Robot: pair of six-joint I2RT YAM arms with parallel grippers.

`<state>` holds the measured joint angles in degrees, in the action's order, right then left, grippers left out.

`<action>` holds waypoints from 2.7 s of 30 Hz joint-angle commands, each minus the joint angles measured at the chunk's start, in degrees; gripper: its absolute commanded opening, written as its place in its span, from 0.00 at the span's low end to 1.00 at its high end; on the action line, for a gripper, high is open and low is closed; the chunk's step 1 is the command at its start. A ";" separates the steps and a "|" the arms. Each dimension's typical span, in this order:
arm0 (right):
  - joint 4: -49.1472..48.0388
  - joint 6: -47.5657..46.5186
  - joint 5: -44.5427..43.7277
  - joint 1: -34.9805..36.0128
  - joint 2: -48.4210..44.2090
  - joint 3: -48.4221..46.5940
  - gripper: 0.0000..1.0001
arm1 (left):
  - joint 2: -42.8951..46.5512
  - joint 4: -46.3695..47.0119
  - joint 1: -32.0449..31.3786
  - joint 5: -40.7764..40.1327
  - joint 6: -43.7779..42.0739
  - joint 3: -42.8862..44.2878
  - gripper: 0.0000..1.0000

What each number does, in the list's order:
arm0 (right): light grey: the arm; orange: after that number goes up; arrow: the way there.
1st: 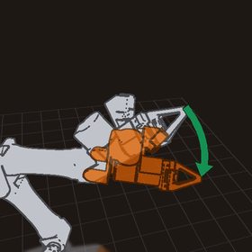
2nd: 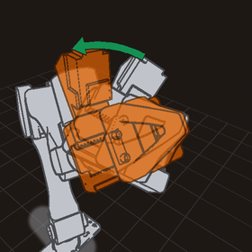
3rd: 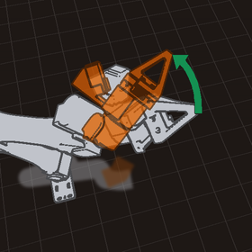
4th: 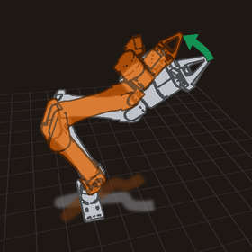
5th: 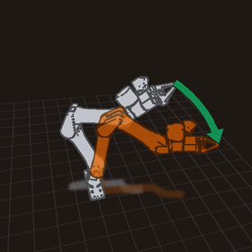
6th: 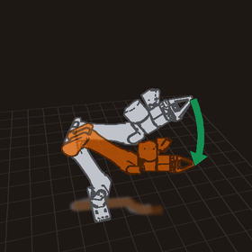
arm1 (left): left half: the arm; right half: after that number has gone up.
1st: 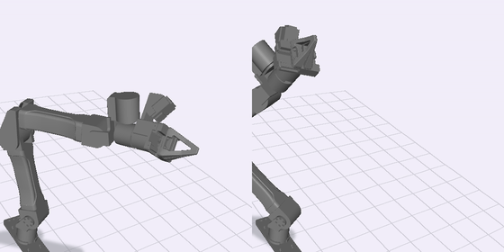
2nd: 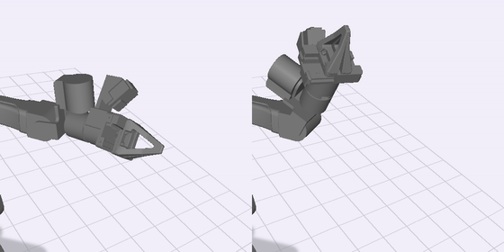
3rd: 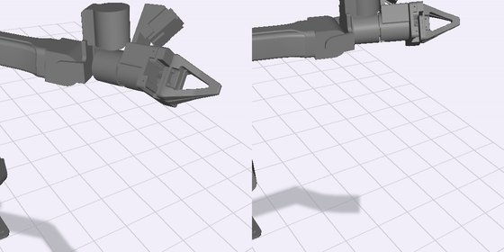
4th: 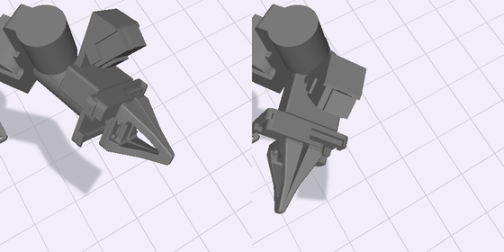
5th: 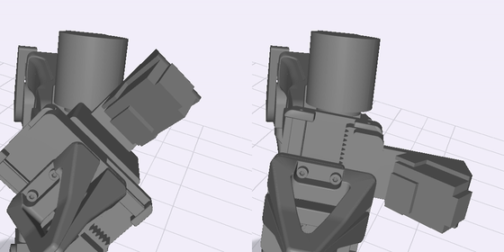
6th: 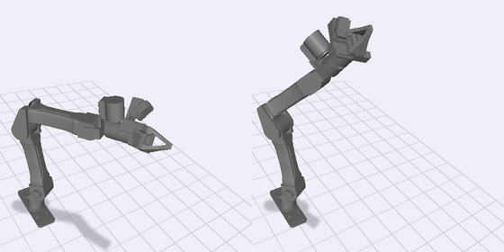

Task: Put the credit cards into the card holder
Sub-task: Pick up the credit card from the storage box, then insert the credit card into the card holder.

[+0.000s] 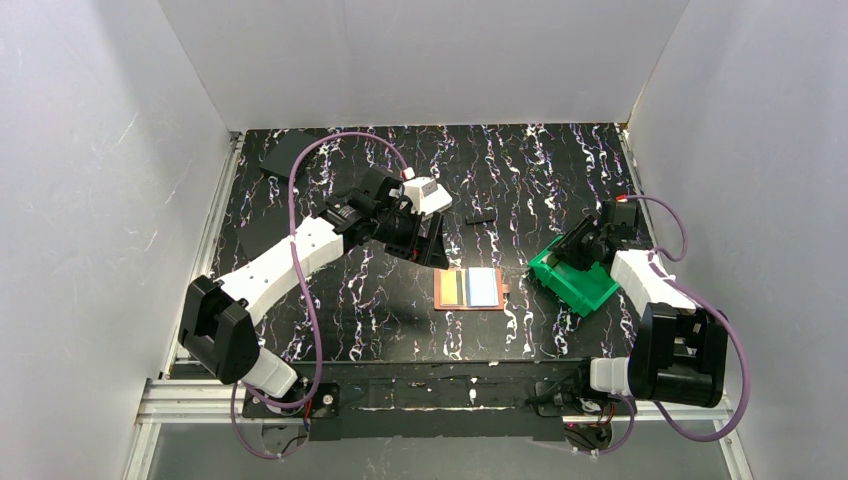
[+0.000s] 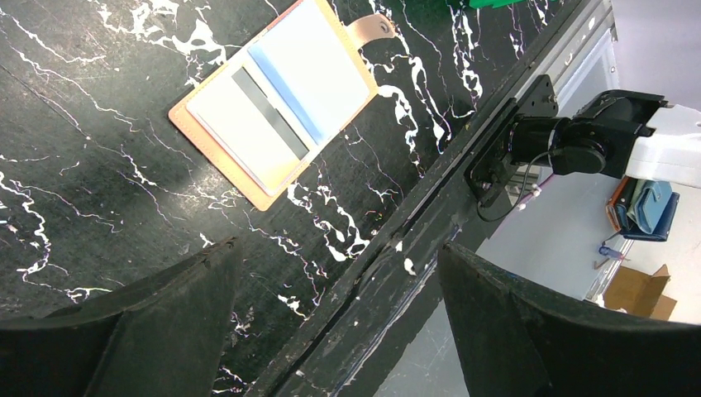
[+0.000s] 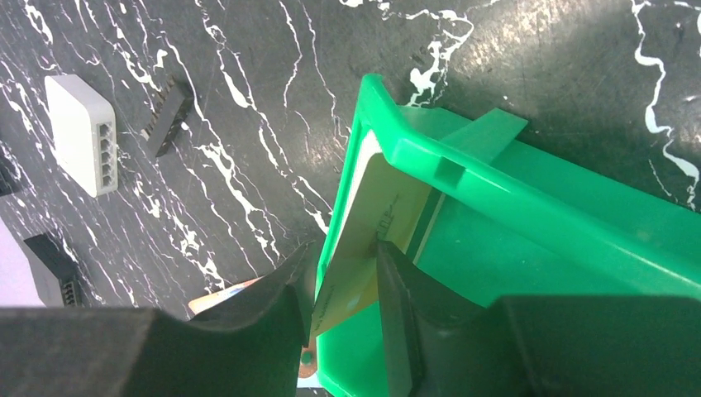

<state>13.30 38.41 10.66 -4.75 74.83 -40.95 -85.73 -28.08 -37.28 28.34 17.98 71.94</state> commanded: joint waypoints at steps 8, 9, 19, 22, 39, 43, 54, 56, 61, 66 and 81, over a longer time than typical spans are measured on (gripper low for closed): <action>-0.30 1.28 -1.13 0.14 -3.11 1.38 0.26 | 0.03 0.30 0.19 1.67 -0.32 -0.42 0.86; -0.23 1.43 -1.24 0.16 -3.33 1.47 0.25 | -0.04 0.31 0.19 1.69 -0.31 -0.50 0.86; 4.52 2.00 -3.80 0.12 -6.67 0.66 0.16 | -0.38 0.38 0.19 2.31 -0.11 -0.52 0.86; 8.11 1.98 -4.79 0.12 -7.74 -0.30 0.09 | -0.57 0.43 0.19 2.59 -0.05 -0.52 0.86; 17.23 -19.72 11.30 2.76 -12.81 -17.17 0.01 | -3.12 6.11 2.23 12.26 8.51 -0.01 0.87; 3.53 -16.96 25.76 17.26 -6.71 -17.36 0.01 | -1.83 12.62 5.24 18.64 16.05 -2.25 0.86; -50.48 16.82 46.76 28.95 0.56 -8.85 0.01 | 13.75 31.64 13.34 18.17 38.13 -17.06 0.80; -52.10 18.07 47.45 29.09 0.93 -8.55 0.01 | 14.55 32.78 13.35 18.26 39.39 -17.03 0.70; -56.76 21.39 46.26 29.10 1.18 -6.17 0.01 | 15.65 40.50 13.29 19.86 43.70 -17.56 0.54; -67.19 28.74 44.65 29.26 1.64 -3.27 0.01 | 14.20 45.07 12.42 20.90 46.71 -18.15 0.41; -66.21 28.81 41.68 29.63 1.09 -0.78 0.01 | 11.57 47.55 8.52 19.52 44.09 -17.54 0.04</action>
<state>-50.43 67.46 53.98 24.51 76.53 -42.72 -74.46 17.56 -28.01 47.55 64.10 54.11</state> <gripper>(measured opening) 0.032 0.166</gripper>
